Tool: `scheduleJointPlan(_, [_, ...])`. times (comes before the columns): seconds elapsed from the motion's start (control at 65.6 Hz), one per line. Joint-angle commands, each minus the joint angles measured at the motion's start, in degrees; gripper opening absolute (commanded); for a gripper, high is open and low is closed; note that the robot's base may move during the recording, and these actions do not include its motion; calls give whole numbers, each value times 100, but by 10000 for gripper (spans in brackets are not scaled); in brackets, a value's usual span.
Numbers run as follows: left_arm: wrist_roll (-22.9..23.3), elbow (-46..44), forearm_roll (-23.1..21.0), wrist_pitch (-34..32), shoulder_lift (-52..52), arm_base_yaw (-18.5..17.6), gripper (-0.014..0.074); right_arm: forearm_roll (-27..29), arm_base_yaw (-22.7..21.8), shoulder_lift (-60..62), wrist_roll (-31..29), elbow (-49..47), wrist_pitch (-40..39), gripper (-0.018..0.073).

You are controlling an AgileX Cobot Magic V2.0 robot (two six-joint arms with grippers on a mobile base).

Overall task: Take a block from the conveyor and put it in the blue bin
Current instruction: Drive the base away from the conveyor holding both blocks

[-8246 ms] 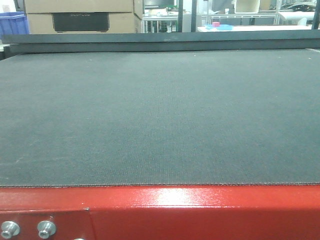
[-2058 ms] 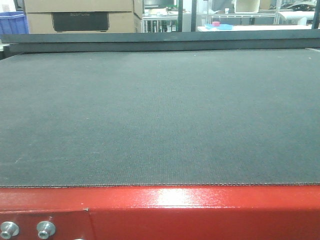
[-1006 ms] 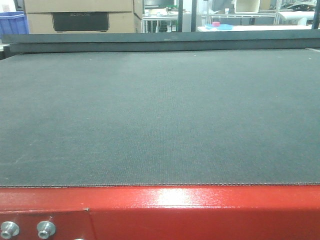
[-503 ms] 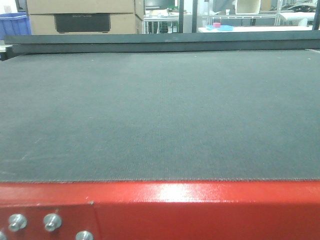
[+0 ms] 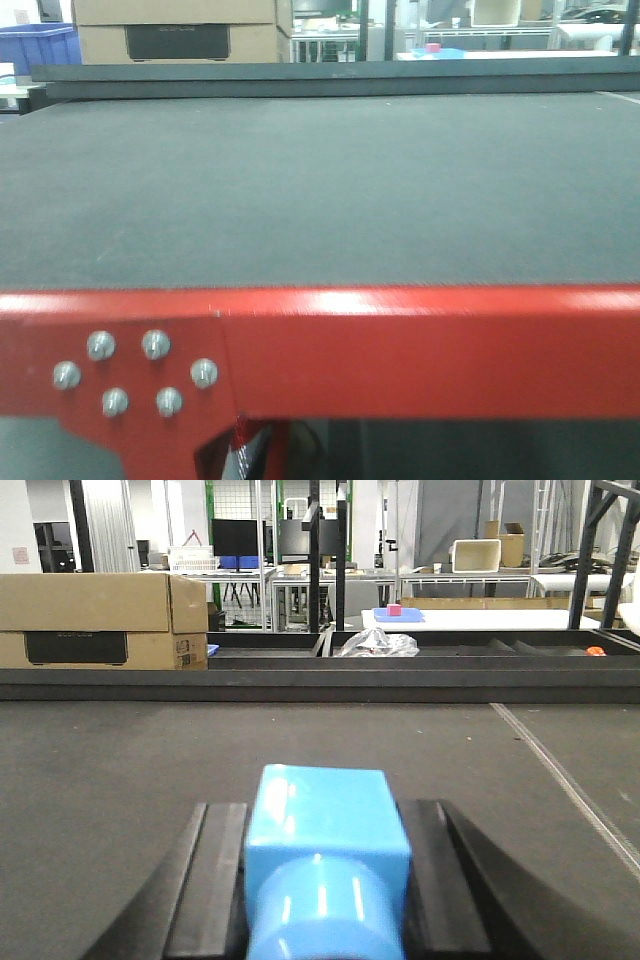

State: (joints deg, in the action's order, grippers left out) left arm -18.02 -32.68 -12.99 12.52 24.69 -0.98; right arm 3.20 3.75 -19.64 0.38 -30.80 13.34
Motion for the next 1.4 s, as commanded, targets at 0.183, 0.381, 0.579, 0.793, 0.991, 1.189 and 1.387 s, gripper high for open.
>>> scheduleJointPlan(0.183, [17,-11,9,-134,-43,-31,-111,-50,18,28,-38,9,-140,-162])
scheduleJointPlan(0.381, [17,-11,9,-134,-272,-31,-111,-50,18,28,-38,9,-140,-162])
scheduleJointPlan(0.579, [17,-11,9,-134,-420,-31,-111,-50,18,28,-38,9,-140,-162])
scheduleJointPlan(0.793, [17,-11,9,-134,-468,-31,-111,-50,18,28,-38,9,-140,-162])
scheduleJointPlan(0.991, [17,-11,9,-134,-468,-31,-111,-50,18,28,-38,9,-140,-162])
scheduleJointPlan(1.189, [17,-11,9,-134,-468,-31,-111,-50,18,28,-38,9,-140,-162])
scheduleJointPlan(1.387, [17,-11,9,-134,-468,-31,-111,-50,18,28,-38,9,-140,-162])
